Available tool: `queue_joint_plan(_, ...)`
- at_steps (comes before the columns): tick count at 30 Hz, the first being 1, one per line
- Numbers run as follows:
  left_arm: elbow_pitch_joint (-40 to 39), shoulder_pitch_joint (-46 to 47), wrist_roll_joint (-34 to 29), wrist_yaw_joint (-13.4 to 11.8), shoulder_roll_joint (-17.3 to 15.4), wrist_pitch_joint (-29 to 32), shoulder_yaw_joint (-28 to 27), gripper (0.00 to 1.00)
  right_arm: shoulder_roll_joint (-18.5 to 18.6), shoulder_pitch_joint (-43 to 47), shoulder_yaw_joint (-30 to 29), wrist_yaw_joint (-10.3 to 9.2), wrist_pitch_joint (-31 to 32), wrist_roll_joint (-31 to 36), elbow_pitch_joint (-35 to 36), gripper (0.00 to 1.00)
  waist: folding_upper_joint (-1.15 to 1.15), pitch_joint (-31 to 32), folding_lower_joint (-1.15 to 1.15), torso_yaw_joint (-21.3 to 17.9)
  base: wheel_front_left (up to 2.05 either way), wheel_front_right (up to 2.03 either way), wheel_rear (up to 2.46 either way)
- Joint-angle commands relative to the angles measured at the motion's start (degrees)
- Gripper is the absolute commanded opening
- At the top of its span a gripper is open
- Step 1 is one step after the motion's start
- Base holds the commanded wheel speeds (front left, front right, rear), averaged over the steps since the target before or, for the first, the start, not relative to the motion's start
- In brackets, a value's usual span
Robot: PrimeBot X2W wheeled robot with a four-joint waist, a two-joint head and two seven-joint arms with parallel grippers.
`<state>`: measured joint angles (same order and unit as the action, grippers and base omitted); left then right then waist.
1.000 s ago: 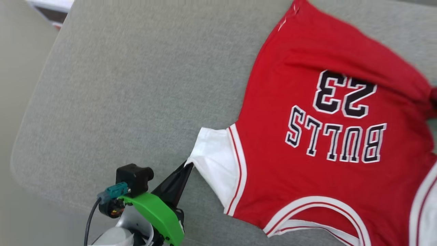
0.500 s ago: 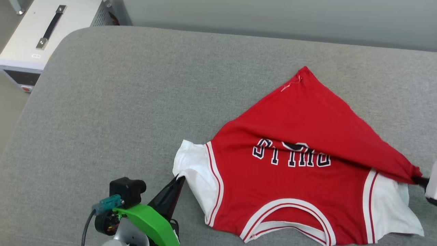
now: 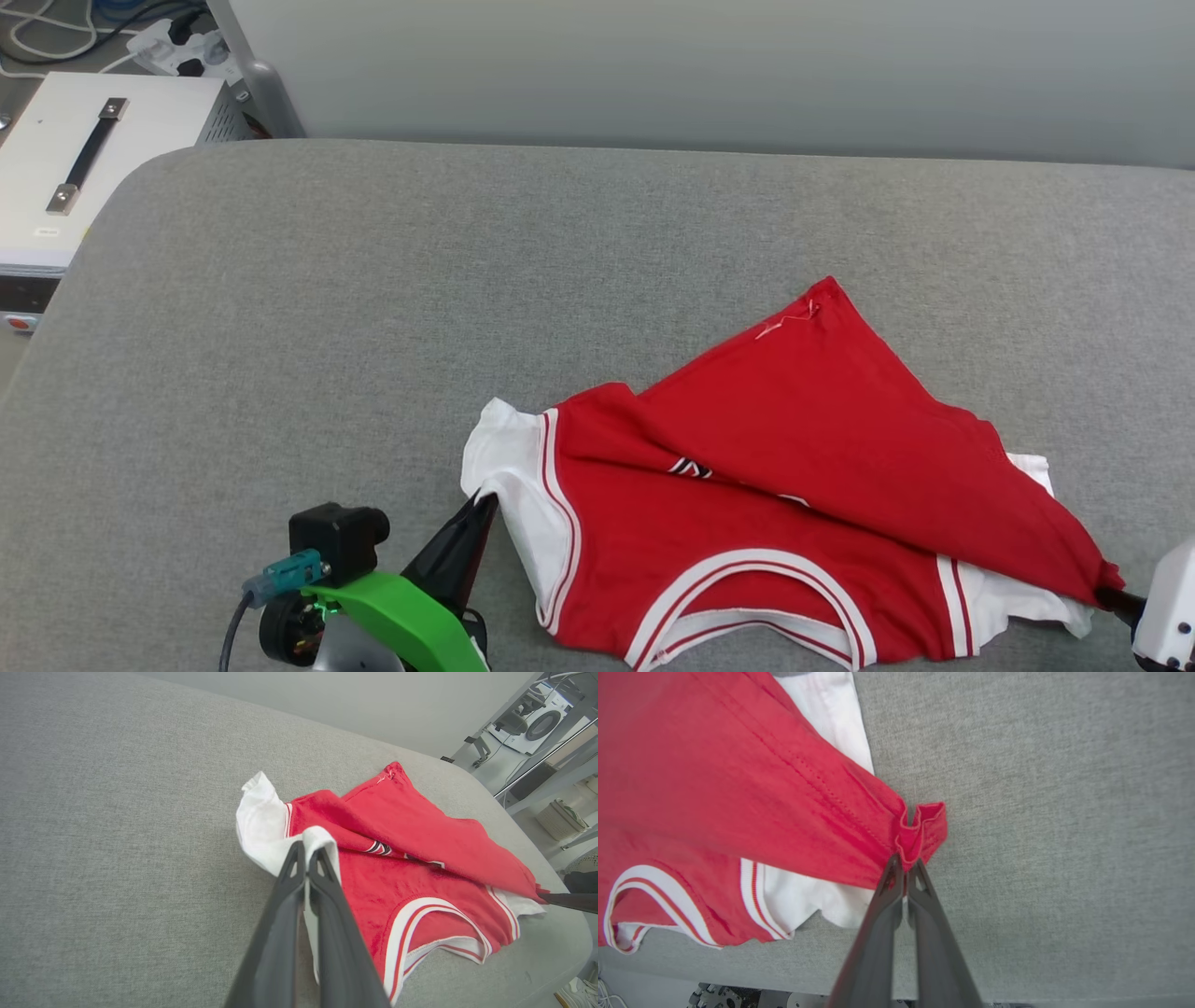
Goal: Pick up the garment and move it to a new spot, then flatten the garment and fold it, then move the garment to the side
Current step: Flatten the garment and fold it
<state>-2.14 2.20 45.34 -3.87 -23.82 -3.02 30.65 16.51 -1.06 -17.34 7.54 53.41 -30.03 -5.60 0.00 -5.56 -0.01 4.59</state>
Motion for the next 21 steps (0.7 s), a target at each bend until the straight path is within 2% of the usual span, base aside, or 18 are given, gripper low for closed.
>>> queue_joint_plan(1,0.35,-0.46,0.48,-0.29,0.15,-0.50,-0.26,0.00,-0.31,0.55,-0.07,-0.05,-0.61,0.19,0.12,0.00,0.00,-0.23,0.01,-0.25,0.00,0.00,0.00)
queue_joint_plan(6,0.52,-0.02,0.45,-0.15,0.20,-0.39,0.01,0.00,-0.44,0.21,0.46,-0.05,-1.92,0.22,-0.32,0.00,0.00,-0.64,0.01,-0.43,0.00,0.00,0.00)
queue_joint_plan(7,0.50,0.07,0.44,-0.13,0.17,-0.36,0.03,0.00,-0.31,0.03,0.72,-0.05,-2.44,0.14,-0.21,0.73,0.00,-0.73,0.01,-0.43,0.00,0.00,0.00)
queue_joint_plan(8,0.45,0.18,0.42,-0.12,0.12,-0.32,0.05,0.00,-0.15,-0.24,0.83,-0.05,-2.97,0.12,-0.23,1.00,0.00,-0.84,0.01,-0.41,0.00,0.00,0.00)
queue_joint_plan(14,0.00,0.64,0.24,-0.03,-0.17,-0.13,0.25,0.00,2.21,-2.17,3.97,-0.05,-3.85,-0.78,2.75,1.00,0.00,-1.52,0.01,0.19,0.00,0.00,0.00)
queue_joint_plan(21,-1.56,1.63,-0.28,-0.13,-0.01,0.12,0.77,0.00,4.19,-7.23,7.38,-0.05,0.21,-2.05,10.79,1.00,0.00,-3.62,0.01,1.97,0.00,0.00,0.00)
